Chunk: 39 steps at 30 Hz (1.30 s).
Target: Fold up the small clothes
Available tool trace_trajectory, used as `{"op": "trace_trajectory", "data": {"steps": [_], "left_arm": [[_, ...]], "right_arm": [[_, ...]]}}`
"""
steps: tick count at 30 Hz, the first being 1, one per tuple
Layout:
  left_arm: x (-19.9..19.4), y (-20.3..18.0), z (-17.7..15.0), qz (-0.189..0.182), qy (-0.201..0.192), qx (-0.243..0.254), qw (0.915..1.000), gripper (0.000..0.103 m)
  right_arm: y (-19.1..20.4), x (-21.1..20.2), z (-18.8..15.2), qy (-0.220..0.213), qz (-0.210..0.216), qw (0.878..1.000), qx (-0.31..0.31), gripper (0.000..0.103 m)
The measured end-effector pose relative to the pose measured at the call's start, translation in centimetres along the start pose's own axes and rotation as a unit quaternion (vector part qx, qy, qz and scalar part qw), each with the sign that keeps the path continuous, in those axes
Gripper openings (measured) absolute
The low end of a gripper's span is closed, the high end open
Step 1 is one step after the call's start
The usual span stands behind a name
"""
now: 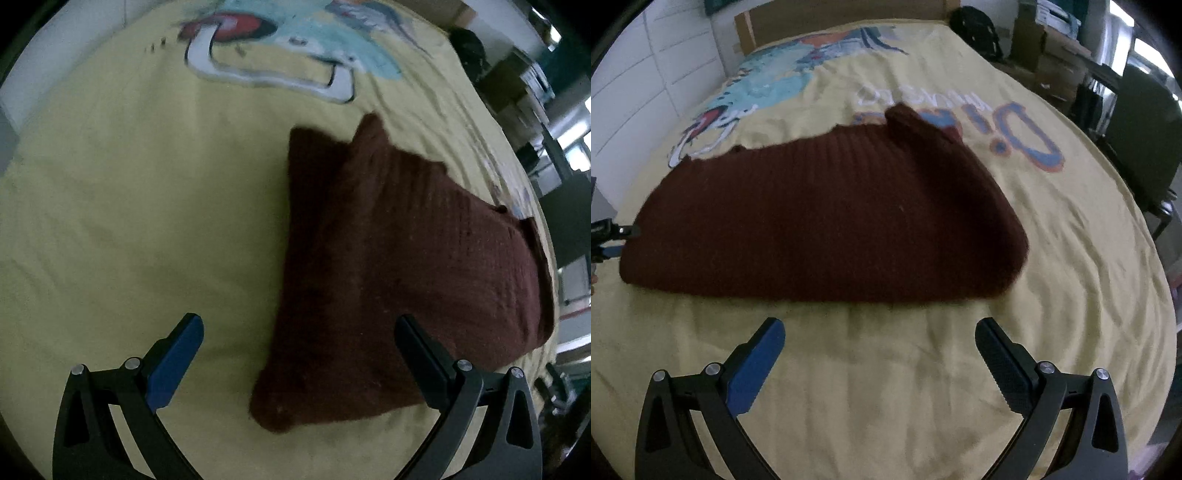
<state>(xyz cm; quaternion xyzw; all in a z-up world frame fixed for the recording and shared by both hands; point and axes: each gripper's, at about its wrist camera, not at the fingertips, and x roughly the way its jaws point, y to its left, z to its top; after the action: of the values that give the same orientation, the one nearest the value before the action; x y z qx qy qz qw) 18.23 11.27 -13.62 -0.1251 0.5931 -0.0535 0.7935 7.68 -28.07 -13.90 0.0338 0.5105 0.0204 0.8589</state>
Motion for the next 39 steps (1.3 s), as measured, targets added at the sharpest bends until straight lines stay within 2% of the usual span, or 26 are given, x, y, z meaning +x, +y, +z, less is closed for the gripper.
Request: {"op": "trace_trajectory", "data": {"steps": [3,11,12,13,16,18,21,25,29,32,36,39], "left_arm": [[2.0,0.0,-0.4,-0.011,0.024,-0.003,0.9996,0.102],[3.4,-1.2,-0.8,-0.015,0.035,0.018,0.9991,0.100],[3.5,-1.5,-0.7,-0.015,0.038,0.023,0.9989,0.090],[3.3,-2.0,-0.7,-0.020,0.038,0.032,0.9986,0.071],[2.8,-2.8,-0.9,-0.056,0.049,0.024,0.9970,0.030],[2.3,-3.3,-0.7,-0.061,0.051,0.017,0.9967,0.027],[0.7,-4.9,-0.6,-0.059,0.040,0.033,0.9969,0.025],[-2.3,-7.8,0.1,-0.084,0.021,0.042,0.9954,0.024],[-4.7,-13.6,1.8,-0.124,0.010,0.062,0.9903,0.024],[-5.7,-18.6,2.4,-0.131,0.006,0.096,0.9867,0.023],[-4.7,-24.9,3.0,-0.153,0.021,0.120,0.9808,0.023],[-3.6,-29.2,2.2,-0.141,0.030,0.151,0.9780,0.022]], "right_arm": [[-0.9,0.1,-0.8,0.010,-0.004,1.000,0.007,0.103],[-2.7,1.0,-1.7,0.024,-0.031,0.999,0.022,0.103],[-2.9,1.1,-1.7,0.025,-0.032,0.999,0.025,0.103],[-3.2,1.1,-1.7,0.026,-0.033,0.999,0.030,0.103],[-3.5,0.9,-1.8,0.025,-0.034,0.998,0.036,0.103],[-3.7,0.6,-1.7,0.024,-0.034,0.998,0.040,0.103],[-4.0,0.1,-1.3,0.019,-0.030,0.998,0.046,0.103],[-4.7,-0.9,-0.5,0.008,-0.027,0.998,0.056,0.103],[-5.9,-2.2,0.5,-0.010,-0.015,0.997,0.072,0.103],[-7.0,-3.2,1.3,-0.026,-0.014,0.997,0.078,0.103],[-9.2,-4.2,2.2,-0.040,-0.014,0.995,0.092,0.103],[-10.6,-5.0,2.4,-0.048,-0.019,0.994,0.101,0.103]]}}
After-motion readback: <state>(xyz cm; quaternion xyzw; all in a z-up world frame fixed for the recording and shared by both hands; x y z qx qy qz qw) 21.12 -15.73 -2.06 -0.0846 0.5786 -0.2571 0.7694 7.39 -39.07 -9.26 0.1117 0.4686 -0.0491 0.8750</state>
